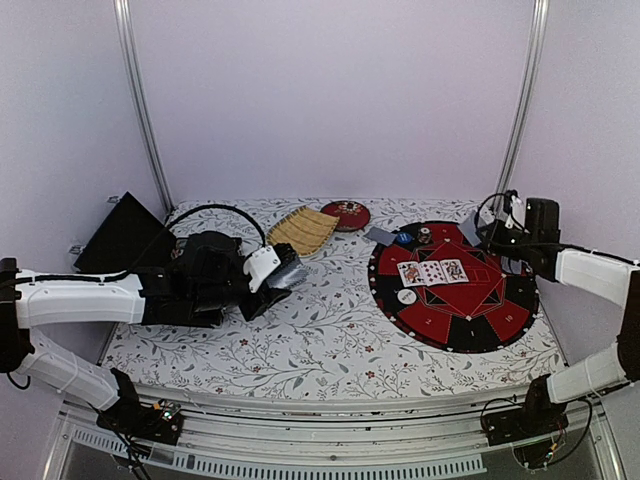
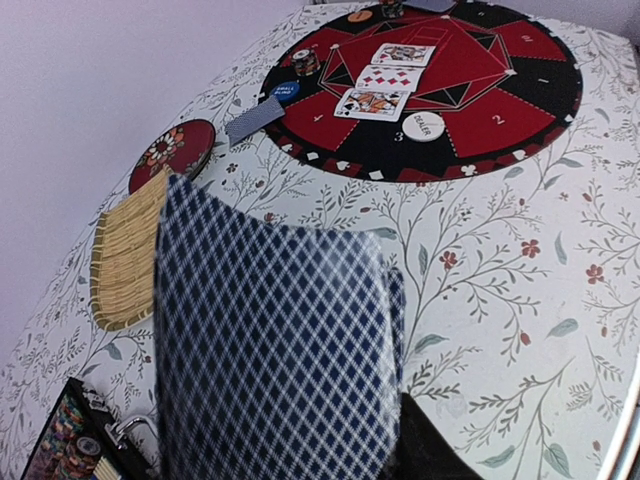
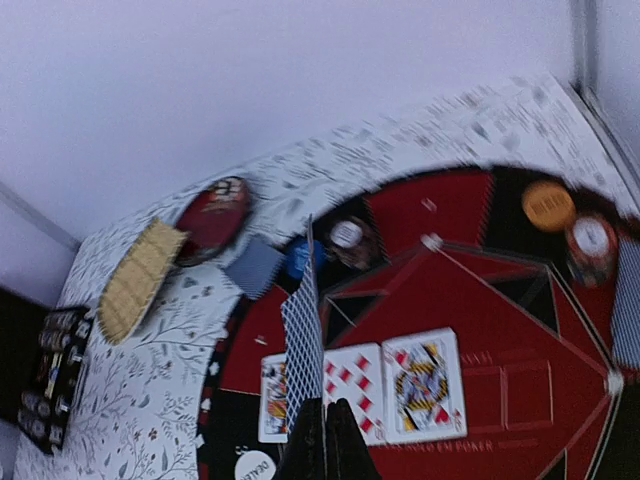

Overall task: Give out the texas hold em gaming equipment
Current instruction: Distribute the poker card in the community card area.

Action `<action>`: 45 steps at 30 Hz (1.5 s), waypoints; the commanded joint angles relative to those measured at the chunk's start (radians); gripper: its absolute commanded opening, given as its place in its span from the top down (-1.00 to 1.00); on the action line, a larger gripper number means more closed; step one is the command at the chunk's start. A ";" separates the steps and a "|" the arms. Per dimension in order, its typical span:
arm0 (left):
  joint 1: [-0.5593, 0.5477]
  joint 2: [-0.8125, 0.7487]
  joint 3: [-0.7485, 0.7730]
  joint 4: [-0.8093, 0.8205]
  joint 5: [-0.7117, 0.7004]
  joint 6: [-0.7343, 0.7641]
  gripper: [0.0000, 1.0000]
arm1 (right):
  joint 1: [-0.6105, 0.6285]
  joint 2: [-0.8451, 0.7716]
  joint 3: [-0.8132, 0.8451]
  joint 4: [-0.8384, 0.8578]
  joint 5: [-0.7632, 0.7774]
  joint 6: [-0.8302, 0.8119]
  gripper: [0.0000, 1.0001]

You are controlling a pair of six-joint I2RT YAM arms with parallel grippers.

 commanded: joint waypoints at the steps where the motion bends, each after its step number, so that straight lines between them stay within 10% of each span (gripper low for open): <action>1: -0.001 -0.014 -0.010 0.039 0.009 -0.006 0.12 | -0.041 0.040 -0.082 0.107 0.111 0.299 0.97; 33: 0.001 -0.043 -0.038 0.033 -0.007 -0.002 0.12 | -0.153 0.489 -0.083 0.302 0.052 0.565 0.95; 45: 0.001 -0.063 -0.049 0.034 -0.012 -0.001 0.12 | -0.157 0.469 -0.102 0.306 0.031 0.585 0.46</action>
